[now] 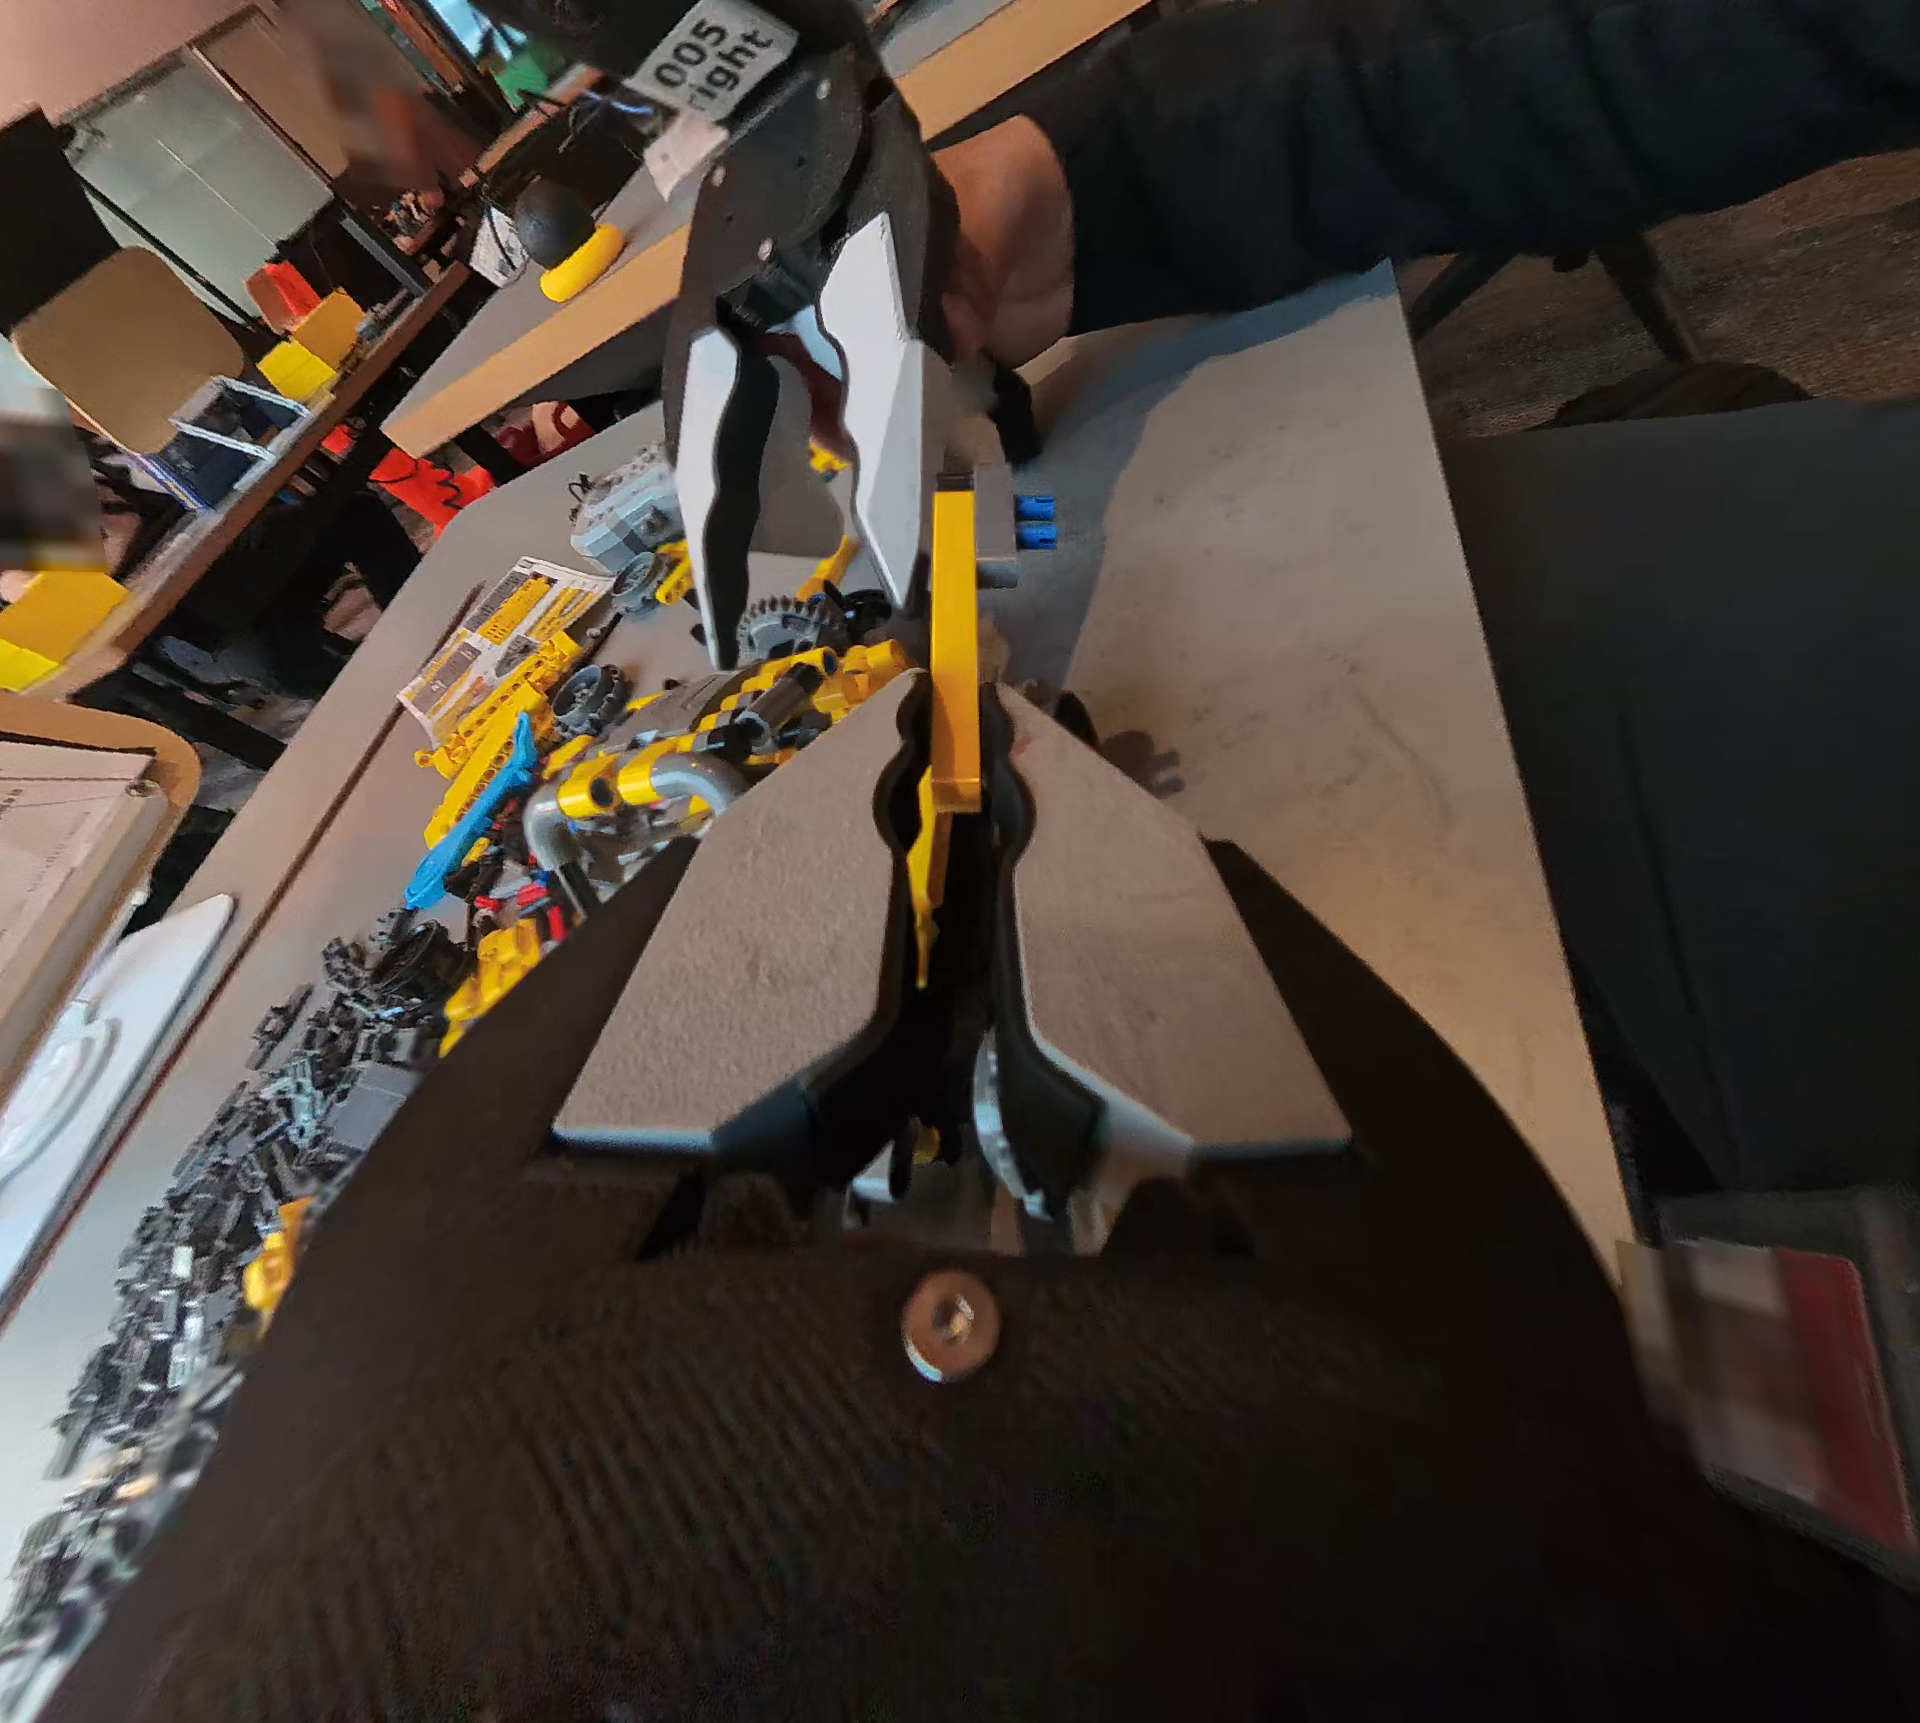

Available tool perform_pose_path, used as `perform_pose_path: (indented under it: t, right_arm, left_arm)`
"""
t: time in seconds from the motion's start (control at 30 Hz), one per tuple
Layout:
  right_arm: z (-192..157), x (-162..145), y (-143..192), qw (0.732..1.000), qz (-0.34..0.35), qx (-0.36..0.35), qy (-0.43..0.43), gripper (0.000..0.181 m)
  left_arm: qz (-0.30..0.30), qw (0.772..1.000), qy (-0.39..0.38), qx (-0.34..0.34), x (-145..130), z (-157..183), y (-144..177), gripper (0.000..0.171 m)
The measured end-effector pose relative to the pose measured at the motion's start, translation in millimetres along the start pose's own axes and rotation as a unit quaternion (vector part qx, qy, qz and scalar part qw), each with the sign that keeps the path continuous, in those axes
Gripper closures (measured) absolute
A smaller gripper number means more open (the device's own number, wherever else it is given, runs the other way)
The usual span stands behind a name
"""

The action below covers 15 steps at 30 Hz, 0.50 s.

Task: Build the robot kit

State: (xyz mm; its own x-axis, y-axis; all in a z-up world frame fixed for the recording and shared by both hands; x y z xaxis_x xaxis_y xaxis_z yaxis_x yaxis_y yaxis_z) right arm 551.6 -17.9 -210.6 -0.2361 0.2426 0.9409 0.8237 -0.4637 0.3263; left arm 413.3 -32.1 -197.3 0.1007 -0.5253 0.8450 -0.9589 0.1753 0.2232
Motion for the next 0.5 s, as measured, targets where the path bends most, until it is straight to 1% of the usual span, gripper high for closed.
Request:
perform_pose_path:
  t: [0.07,0.17,0.23,0.27,0.3,0.37,0.4,0.43,0.5]
  right_arm:
    - [-7,6,10,0.999,0.03,-0.029,0.004,0.12]
    - [-38,6,20,0.998,0.051,-0.032,0.021,0.127]
    - [-58,4,21,0.997,0.06,-0.035,0.032,0.129]
    - [-67,2,21,0.997,0.059,-0.038,0.039,0.13]
    - [-74,1,20,0.996,0.056,-0.041,0.049,0.132]
    - [-82,1,22,0.995,0.052,-0.048,0.068,0.136]
    - [-82,3,25,0.994,0.054,-0.059,0.073,0.141]
    - [-82,6,26,0.992,0.065,-0.07,0.078,0.147]
    - [-83,11,25,0.989,0.084,-0.082,0.09,0.153]
  left_arm:
    - [0.005,0.999,-0.048,0.009,1,1,5,0.166]
    - [0.028,0.989,-0.143,0.03,8,4,14,0.166]
    - [0.054,0.981,-0.184,0.038,17,8,16,0.166]
    - [0.057,0.977,-0.202,0.043,18,9,15,0.166]
    - [0.048,0.974,-0.216,0.045,16,10,13,0.166]
    - [0.018,0.975,-0.219,0.037,7,11,9,0.166]
    - [0.013,0.978,-0.207,0.028,6,13,8,0.167]
    - [0.011,0.982,-0.189,0.017,4,14,8,0.166]
    - [-0.01,0.99,-0.142,0.012,-2,9,6,0.166]
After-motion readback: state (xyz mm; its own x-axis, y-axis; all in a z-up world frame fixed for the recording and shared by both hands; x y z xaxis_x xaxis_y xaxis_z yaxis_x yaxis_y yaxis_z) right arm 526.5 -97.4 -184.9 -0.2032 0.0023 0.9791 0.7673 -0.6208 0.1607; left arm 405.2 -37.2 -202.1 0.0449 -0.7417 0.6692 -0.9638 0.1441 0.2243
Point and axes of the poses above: each gripper's, where its closed fingertips meet, y back along the fingers, x out of its top, z = x × y across the jaws, the point moved 5 cm from there along y, back along the fingers, and after that the axes turned 5 degrees about z, right-handed, at the moved point
